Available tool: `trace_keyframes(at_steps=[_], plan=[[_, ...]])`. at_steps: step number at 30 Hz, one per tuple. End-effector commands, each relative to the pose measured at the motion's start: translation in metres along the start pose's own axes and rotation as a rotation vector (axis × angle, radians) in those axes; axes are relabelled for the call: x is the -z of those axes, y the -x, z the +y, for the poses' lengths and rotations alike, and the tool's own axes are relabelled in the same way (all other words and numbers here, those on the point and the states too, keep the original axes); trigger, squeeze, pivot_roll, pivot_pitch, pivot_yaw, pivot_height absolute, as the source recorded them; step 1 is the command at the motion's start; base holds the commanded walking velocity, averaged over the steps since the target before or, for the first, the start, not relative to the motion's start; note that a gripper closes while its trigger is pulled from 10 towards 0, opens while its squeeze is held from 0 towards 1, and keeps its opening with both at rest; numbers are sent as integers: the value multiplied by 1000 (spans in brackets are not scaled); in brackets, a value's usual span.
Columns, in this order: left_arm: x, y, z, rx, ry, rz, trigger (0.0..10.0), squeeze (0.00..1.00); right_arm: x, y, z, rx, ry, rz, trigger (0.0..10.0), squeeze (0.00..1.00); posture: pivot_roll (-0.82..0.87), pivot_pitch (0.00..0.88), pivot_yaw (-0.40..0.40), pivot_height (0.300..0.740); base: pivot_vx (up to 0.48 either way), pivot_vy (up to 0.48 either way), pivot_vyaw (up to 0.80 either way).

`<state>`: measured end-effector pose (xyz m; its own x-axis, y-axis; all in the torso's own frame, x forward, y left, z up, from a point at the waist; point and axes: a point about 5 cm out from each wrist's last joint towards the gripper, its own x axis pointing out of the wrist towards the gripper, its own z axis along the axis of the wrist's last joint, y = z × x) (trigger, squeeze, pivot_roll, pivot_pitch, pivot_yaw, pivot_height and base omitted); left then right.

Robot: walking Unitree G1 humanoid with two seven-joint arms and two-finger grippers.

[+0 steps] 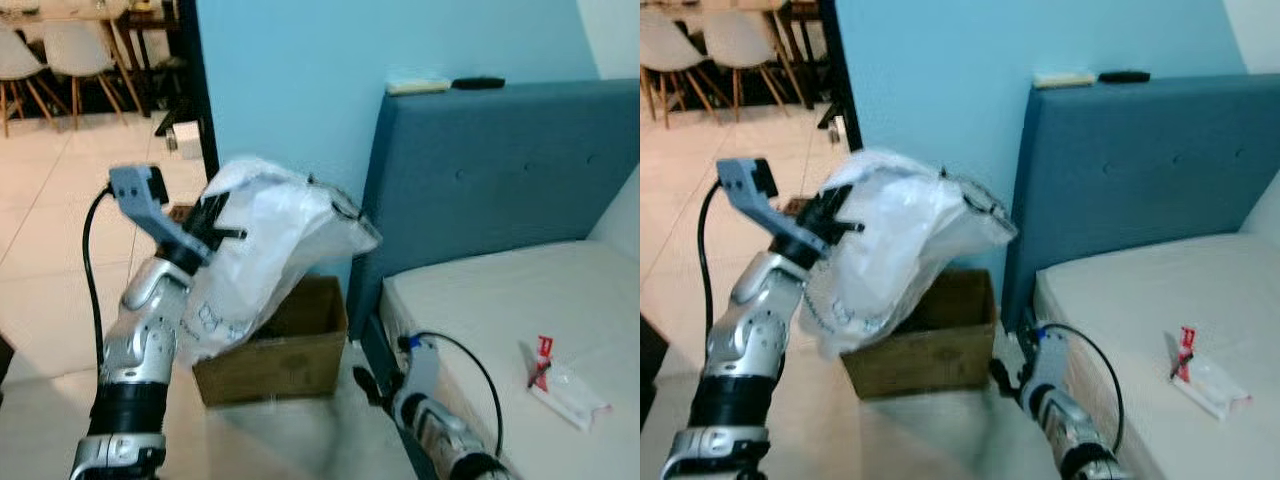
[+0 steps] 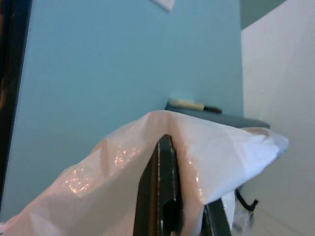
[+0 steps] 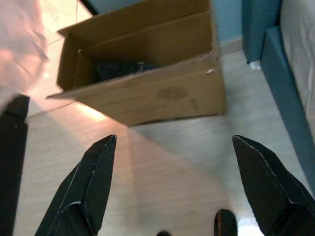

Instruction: Clean up the room

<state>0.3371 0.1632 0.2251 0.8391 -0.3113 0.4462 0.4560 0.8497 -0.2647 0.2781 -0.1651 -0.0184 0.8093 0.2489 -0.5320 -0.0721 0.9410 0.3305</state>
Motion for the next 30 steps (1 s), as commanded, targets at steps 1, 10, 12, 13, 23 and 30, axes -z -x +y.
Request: trace_keyframes(at_steps=[1, 10, 12, 13, 23, 30], plan=[[-5, -4, 1, 24, -16, -7, 10000, 0, 3, 0, 0, 11, 1, 9, 10000, 0, -16, 0, -26, 740, 480, 0, 0], [36, 0, 5, 40, -160, 197, 10000, 0, 4, 1, -4, 37, 10, 23, 10000, 0, -24, 0, -22, 740, 190, 0, 0], [36, 0, 5, 40, -160, 197, 10000, 0, 4, 1, -4, 37, 10, 23, 10000, 0, -24, 0, -22, 740, 0, 0, 0], [52, 5, 12, 0, -219, 271, 10000, 0, 5, 2, -5, 44, 16, 30, 10000, 0, -37, 0, -20, 740, 0, 0, 0], [87, 14, 21, -103, -275, 396, 10000, 0, 10, 5, -11, 72, 12, 44, 10000, 0, -63, 16, -9, 740, 0, 0, 0], [98, 10, 11, -43, -266, 412, 10000, 0, 12, 6, -11, 79, 7, 46, 10000, 0, -73, 22, -2, 740, 0, 0, 0]])
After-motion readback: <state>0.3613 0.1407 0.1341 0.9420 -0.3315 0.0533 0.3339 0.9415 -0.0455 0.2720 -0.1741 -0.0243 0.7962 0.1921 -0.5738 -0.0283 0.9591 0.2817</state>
